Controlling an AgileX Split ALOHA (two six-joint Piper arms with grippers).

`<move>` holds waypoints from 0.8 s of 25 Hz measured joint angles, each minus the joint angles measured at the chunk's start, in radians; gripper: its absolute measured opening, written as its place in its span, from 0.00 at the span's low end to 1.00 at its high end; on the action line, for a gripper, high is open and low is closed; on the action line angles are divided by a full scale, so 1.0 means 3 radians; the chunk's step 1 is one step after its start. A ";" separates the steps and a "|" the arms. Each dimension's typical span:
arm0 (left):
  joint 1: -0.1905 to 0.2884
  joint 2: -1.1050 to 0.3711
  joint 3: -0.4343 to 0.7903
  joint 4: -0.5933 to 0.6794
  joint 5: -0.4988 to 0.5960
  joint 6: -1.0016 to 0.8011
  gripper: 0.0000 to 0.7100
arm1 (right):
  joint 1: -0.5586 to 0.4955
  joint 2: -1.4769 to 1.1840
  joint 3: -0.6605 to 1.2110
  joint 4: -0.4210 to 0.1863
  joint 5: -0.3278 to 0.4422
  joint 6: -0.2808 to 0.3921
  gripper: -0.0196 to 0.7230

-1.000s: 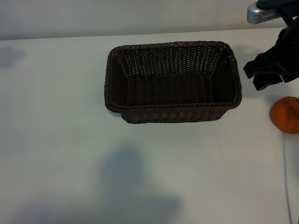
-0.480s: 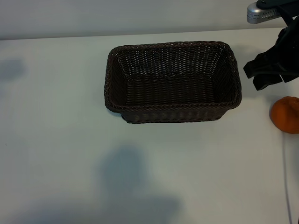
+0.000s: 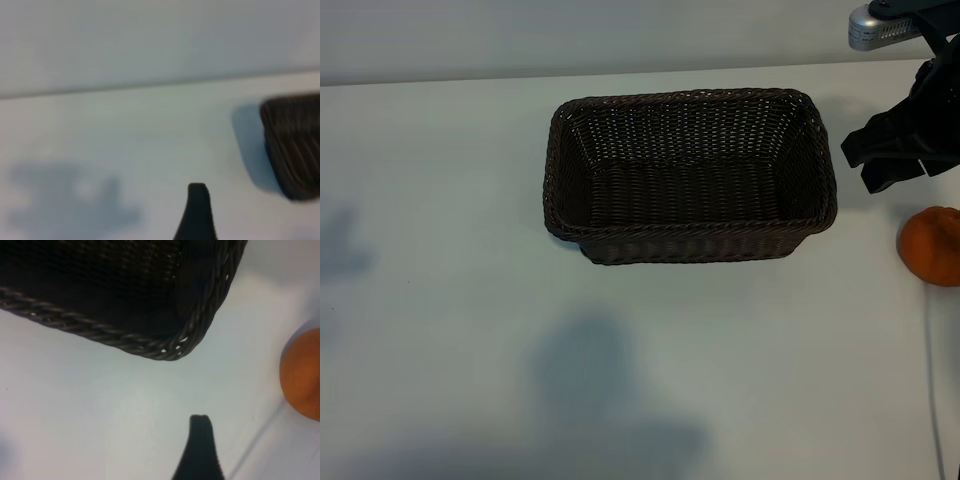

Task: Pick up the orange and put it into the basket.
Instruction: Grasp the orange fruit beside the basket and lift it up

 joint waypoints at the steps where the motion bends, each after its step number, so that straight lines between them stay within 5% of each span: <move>1: -0.0057 -0.0129 0.0129 0.0002 0.0000 0.0000 0.84 | 0.0000 0.0000 0.0000 0.0000 0.0000 0.0000 0.76; 9: -0.0229 -0.1093 0.1027 0.0425 0.0116 -0.0360 0.84 | 0.0000 0.0000 0.0000 0.0000 -0.0003 0.0000 0.76; 20: -0.0232 -0.1454 0.1764 0.0455 0.0083 -0.0331 0.84 | 0.0000 0.0000 0.0000 0.0001 0.0000 0.0000 0.76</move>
